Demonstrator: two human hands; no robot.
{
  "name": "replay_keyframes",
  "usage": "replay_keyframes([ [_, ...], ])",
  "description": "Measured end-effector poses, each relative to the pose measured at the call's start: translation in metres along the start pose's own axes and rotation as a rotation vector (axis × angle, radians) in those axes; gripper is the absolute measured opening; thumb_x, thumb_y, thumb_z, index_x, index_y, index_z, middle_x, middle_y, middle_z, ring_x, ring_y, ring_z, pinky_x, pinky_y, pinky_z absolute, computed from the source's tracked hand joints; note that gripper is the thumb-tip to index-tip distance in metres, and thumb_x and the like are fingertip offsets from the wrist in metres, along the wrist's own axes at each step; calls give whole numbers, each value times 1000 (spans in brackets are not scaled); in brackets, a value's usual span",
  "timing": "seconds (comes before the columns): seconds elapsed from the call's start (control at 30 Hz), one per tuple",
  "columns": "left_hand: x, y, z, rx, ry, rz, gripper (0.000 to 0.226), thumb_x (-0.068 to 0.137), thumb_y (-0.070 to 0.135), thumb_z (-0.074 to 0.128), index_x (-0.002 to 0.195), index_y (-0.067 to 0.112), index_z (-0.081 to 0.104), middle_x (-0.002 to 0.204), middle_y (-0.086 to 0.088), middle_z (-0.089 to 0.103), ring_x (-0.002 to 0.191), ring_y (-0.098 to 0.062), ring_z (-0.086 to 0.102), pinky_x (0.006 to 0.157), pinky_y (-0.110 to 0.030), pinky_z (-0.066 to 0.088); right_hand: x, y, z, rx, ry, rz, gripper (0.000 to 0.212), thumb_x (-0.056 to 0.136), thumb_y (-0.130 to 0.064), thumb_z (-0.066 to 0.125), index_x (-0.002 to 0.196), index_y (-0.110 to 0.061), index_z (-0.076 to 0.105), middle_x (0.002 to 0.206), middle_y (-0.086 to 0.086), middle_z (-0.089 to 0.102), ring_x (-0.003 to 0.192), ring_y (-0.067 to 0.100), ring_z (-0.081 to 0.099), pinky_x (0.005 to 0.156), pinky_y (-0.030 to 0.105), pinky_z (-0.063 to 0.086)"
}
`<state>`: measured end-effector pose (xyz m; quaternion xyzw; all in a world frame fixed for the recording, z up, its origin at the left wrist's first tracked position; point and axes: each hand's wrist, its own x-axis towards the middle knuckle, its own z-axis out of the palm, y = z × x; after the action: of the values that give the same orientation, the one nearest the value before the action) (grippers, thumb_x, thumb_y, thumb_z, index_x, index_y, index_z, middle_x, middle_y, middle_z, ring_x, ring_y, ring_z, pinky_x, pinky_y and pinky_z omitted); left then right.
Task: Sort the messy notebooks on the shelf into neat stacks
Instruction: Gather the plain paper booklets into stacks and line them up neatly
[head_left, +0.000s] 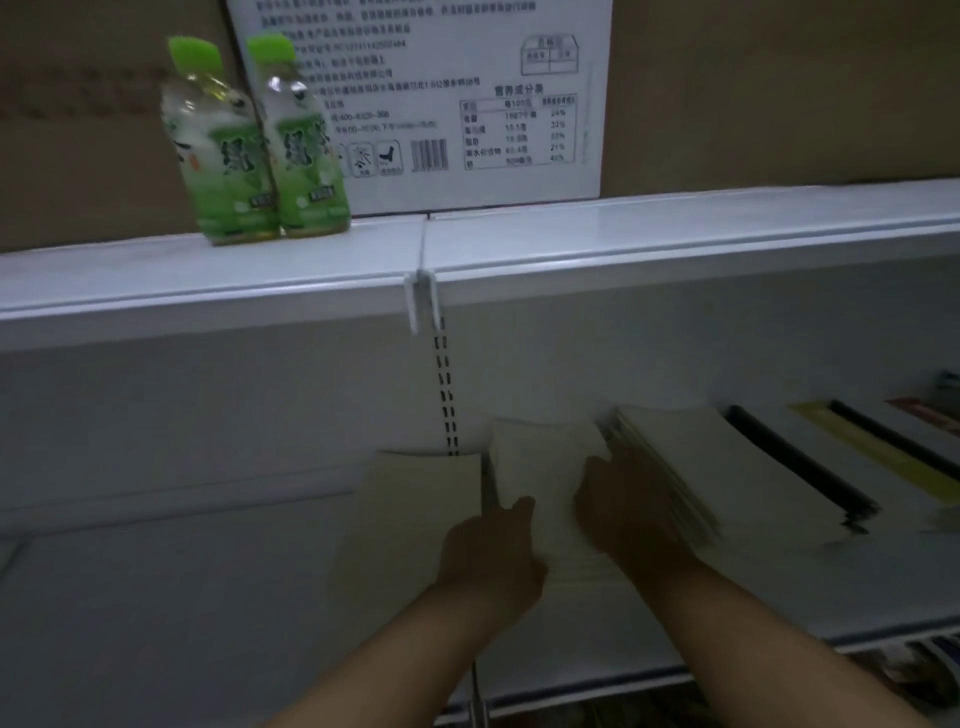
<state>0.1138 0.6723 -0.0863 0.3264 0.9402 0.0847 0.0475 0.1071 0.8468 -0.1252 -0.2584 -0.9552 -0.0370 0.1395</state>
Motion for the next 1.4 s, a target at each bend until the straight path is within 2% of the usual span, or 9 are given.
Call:
replay_keyframes([
  [0.03, -6, -3, -5, 1, 16, 9, 59, 92, 41, 48, 145, 27, 27, 137, -5, 50, 121, -25, 51, 99, -31, 42, -4, -2, -7, 47, -168, -19, 32, 76, -24, 38, 79, -15, 69, 91, 12, 66, 84, 32, 65, 72, 39, 53],
  [0.13, -20, -35, -30, 18, 120, 54, 55, 95, 51, 37, 145, 29, 28, 140, -2, 50, 125, -23, 49, 100, -30, 39, 1, -4, -25, -27, -249, -178, 29, 83, -29, 63, 98, -4, 66, 105, 17, 64, 98, 34, 62, 85, 39, 50],
  [0.3, -60, -181, -80, 136, 142, -25, 59, 99, 48, 27, 151, 23, 15, 160, 0, 6, 147, -15, 2, 118, -31, 6, -15, -99, -61, 35, -98, -244, 61, 91, -45, 17, 135, -13, 45, 146, 13, 39, 136, 26, 34, 116, 39, 20],
  [0.47, -161, -331, -94, 313, 53, -338, 64, 99, 50, 22, 152, 24, -3, 160, -4, -4, 148, -21, -4, 120, -39, 3, -103, -280, -82, 184, -300, -781, 62, 98, -45, 34, 151, -26, 10, 159, 4, -9, 147, 26, -5, 118, 36, 0],
  [0.67, -279, -428, -74, 149, -21, -495, 64, 98, 51, 28, 152, 26, 3, 160, -3, 3, 147, -22, 2, 119, -41, 12, -196, -415, -82, 134, -368, -1092, 61, 94, -30, 45, 149, -20, 20, 159, 11, 0, 147, 27, 2, 119, 42, 8],
  [1.0, -361, -519, -54, -163, 150, -589, 50, 99, 40, 38, 145, 23, 32, 155, 0, 24, 144, -17, 19, 114, -29, 23, -229, -528, -68, 122, -451, -1118, 53, 97, -34, 40, 145, -15, 28, 158, 13, 6, 146, 30, 7, 118, 43, 13],
  [1.13, -358, -556, -46, -363, 294, -715, 30, 95, 28, 48, 124, 22, 58, 116, -2, 61, 99, -13, 57, 76, -16, 44, -204, -565, -45, 189, -450, -1070, 54, 98, -40, 31, 146, -17, 28, 159, 9, 4, 147, 25, 3, 119, 38, 9],
  [1.23, -350, -589, -48, -380, 383, -826, 26, 92, 21, 50, 115, 22, 64, 116, 2, 66, 102, -12, 60, 82, -19, 44, -172, -590, -27, 317, -379, -951, 62, 94, -52, 19, 145, -20, 30, 159, 5, 11, 146, 18, 12, 118, 32, 14],
  [1.4, -331, -641, -70, -234, 344, -848, 28, 93, 16, 47, 115, 20, 63, 123, 0, 62, 110, -18, 57, 83, -21, 42, -109, -630, -6, 326, -341, -580, 63, 94, -52, 37, 144, -17, 26, 149, 10, 31, 134, 27, 35, 107, 38, 32],
])
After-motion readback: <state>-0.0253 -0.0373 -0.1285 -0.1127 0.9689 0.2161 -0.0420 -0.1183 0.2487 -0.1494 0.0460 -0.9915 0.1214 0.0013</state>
